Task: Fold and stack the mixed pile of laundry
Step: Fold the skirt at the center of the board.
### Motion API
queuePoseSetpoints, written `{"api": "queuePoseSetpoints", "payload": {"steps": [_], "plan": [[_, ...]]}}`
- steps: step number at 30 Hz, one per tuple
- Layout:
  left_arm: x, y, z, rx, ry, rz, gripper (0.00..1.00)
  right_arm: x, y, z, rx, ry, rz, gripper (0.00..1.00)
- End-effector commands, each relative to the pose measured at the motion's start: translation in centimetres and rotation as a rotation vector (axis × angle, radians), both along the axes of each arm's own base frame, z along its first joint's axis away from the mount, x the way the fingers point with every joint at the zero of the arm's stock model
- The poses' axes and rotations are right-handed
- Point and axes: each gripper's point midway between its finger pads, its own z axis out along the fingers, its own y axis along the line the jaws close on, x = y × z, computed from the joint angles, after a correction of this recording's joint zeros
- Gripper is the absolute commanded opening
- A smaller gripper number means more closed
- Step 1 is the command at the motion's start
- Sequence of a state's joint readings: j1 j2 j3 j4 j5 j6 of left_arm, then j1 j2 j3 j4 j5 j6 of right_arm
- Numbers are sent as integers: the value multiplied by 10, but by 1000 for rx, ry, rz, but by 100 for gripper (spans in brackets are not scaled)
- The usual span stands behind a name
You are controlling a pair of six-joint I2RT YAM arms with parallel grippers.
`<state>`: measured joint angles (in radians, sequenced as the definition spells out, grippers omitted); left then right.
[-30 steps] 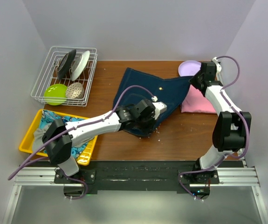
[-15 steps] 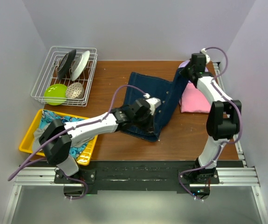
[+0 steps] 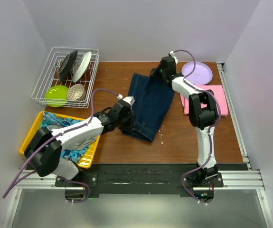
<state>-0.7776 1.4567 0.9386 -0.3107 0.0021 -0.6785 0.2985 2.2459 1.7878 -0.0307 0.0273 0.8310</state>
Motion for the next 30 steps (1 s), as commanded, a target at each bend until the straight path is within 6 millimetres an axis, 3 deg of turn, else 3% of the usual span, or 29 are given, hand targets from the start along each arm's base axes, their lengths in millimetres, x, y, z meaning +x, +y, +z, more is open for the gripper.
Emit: {"api": "queuePoseSetpoints", "payload": {"steps": [1,8,17,20,23,25,26,27,28,29,30], "plan": [[7,23,-4,37,-22,112,0,21,36,54,117,-180,37,0],[10,49,-14,139,-23,213,0,24,64,45,167,-215,87,0],[9,62,-26,196,-11,262,0,31,92,35,199,-219,145,0],[9,64,-32,210,-7,262,0,33,96,19,184,-186,148,1],[9,64,-36,216,-1,252,0,33,100,16,176,-187,171,24],[10,64,-36,210,-6,245,11,34,101,14,164,-178,184,40],[11,65,-35,208,-5,246,18,35,105,22,160,-196,210,44],[11,65,-32,205,-8,246,31,35,106,27,152,-206,219,46],[11,66,-30,203,-12,241,37,34,105,31,140,-203,227,54],[14,69,-27,195,-14,255,42,35,107,42,128,-230,247,56],[16,71,-17,172,-30,269,56,31,108,43,117,-217,268,58]]}}
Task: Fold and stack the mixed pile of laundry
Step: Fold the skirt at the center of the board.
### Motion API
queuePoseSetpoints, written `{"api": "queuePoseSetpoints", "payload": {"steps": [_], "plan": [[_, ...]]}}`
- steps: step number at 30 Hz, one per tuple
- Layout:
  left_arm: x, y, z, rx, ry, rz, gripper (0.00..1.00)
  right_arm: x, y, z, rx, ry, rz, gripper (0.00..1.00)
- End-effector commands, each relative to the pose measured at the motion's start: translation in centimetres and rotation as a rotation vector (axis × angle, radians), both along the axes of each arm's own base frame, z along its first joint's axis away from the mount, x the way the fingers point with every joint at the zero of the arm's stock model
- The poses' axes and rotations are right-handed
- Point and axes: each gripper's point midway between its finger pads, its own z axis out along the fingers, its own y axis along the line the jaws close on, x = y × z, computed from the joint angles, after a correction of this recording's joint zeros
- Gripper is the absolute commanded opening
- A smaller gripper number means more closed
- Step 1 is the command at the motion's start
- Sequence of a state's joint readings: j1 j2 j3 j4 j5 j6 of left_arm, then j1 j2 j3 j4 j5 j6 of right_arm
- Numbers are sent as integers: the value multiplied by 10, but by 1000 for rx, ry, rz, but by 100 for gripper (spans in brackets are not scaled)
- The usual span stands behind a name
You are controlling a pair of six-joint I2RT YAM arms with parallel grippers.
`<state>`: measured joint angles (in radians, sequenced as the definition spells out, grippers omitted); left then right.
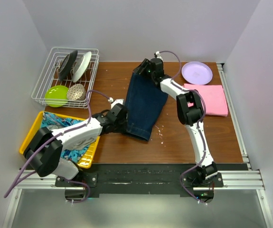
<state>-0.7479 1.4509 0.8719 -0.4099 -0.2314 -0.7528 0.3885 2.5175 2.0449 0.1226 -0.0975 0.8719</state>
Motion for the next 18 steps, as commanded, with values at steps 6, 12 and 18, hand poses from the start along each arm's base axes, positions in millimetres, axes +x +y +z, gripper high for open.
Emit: {"api": "queuePoseSetpoints", "payload": {"steps": [6,12,18], "plan": [[6,5,45,-146,-61,65,66,-16,-9,104,-137,-149,81,62],[-8,-15,39,-280,-12,17,78,-49,-56,88,-379,-86,58,55],[-14,-22,30,-325,5,-2,83,-47,-109,43,-504,-13,50,39]]}}
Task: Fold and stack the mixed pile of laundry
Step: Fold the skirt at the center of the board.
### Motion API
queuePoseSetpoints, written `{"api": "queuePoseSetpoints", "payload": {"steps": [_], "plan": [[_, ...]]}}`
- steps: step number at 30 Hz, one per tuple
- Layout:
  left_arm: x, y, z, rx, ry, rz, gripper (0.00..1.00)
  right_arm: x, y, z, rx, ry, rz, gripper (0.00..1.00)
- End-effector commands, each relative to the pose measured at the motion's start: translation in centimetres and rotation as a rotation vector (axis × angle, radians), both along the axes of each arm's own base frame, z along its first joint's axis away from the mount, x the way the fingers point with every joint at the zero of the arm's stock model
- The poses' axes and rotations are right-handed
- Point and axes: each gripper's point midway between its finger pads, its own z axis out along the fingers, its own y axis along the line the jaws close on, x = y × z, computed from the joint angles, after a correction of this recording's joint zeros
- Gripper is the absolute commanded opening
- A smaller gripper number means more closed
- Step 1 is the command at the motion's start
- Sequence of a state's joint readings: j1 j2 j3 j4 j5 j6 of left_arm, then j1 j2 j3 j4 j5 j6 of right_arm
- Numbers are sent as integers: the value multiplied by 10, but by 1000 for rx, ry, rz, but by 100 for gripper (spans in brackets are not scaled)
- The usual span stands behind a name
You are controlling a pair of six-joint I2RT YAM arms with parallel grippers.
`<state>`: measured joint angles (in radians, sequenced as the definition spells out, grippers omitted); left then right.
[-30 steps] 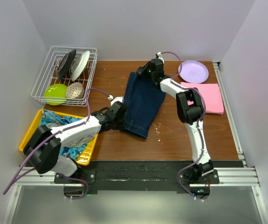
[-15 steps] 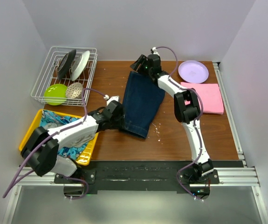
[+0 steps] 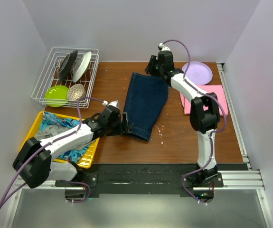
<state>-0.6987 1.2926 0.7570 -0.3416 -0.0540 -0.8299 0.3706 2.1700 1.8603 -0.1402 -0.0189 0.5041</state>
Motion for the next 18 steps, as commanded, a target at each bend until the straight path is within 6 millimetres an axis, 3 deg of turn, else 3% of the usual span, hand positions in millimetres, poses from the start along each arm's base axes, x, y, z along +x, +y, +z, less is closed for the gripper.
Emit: {"api": "queuePoseSetpoints", "payload": {"steps": [1,3,10,18], "plan": [[5,-15,9,-104,-23,6,83,11,-49,-29,-134,37,-2,38],[5,-16,10,-124,-24,19,84,13,-54,-44,-138,83,28,34],[4,-25,2,-225,-9,43,91,29,-82,-89,-177,173,-43,32],[12,-17,-15,-292,-14,167,86,27,-97,-124,-198,244,-72,32]]}}
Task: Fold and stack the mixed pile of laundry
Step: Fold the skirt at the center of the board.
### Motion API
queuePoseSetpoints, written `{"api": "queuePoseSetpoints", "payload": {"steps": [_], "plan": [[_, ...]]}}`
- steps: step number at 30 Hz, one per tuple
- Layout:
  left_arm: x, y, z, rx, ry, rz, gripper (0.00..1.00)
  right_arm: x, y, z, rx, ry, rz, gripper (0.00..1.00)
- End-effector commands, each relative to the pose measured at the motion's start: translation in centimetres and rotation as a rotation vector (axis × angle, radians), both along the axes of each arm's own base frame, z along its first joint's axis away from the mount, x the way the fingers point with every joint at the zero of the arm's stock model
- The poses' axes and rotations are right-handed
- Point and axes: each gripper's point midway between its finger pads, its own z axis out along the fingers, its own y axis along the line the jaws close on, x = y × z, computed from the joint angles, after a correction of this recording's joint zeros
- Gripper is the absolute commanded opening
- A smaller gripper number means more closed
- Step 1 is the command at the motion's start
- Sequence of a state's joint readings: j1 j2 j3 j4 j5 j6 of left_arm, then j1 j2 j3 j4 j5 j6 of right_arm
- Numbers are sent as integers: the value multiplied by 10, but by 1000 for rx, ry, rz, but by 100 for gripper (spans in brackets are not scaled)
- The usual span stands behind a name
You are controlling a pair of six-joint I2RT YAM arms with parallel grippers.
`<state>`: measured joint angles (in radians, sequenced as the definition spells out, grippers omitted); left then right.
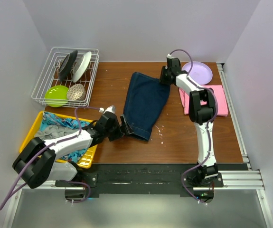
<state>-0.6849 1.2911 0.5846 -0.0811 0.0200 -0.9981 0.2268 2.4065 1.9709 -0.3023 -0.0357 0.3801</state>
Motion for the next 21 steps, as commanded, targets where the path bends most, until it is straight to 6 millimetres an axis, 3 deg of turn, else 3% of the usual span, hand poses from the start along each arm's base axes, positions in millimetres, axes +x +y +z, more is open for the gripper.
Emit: {"api": "queuePoseSetpoints", "payload": {"steps": [1,4,8,11,12,15,16,18,19,21], "plan": [[17,-3,5,-103,-43,92,84,5,-9,0,-31,5,-13,32],[18,2,-1,-85,-45,123,84,6,-13,0,-43,1,-19,32],[21,11,-6,-86,-57,170,84,11,-13,25,-29,-63,-22,42],[27,15,-9,-77,-63,207,82,14,-13,51,-19,-112,-22,51],[29,17,-11,-69,-73,222,81,15,-13,66,-15,-136,-23,52],[35,16,-12,-72,-88,238,79,12,-10,86,-7,-169,-18,53],[37,17,-15,-64,-88,243,77,10,-10,105,-14,-201,-26,53],[42,15,-16,-65,-101,247,76,5,-10,110,-20,-224,-23,54],[44,15,-17,-58,-103,250,74,0,-7,129,-13,-257,-12,55],[49,14,-18,-38,-109,254,70,-7,0,131,-32,-275,18,56]]}}
